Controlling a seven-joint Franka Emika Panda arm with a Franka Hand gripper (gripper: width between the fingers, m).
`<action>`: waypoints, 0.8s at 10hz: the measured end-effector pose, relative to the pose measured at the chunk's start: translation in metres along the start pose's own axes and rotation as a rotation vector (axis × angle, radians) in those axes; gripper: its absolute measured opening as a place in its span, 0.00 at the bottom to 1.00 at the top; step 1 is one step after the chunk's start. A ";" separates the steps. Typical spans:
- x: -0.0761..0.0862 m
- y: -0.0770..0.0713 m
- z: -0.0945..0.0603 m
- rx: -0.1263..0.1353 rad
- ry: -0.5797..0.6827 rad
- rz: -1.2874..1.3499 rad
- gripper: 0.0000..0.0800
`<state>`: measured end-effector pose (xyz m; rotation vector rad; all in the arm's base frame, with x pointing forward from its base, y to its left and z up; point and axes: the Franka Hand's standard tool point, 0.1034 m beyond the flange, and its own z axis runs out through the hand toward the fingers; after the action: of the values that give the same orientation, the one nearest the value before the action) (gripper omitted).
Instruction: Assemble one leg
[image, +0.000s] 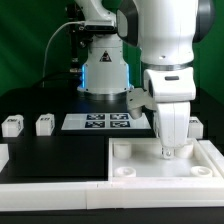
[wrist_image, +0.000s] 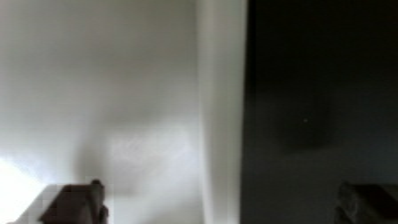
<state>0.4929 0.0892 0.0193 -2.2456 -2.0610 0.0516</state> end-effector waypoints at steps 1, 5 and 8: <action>0.004 -0.005 -0.009 -0.009 -0.004 0.045 0.81; 0.014 -0.020 -0.030 -0.032 -0.010 0.132 0.81; 0.014 -0.020 -0.029 -0.029 -0.006 0.253 0.81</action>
Offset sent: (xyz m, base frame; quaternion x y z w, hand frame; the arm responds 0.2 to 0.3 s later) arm -0.0223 0.0191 0.0381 -0.0224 -0.0218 0.0686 0.9972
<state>0.4768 0.1033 0.0507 -2.5124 -1.7792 0.0458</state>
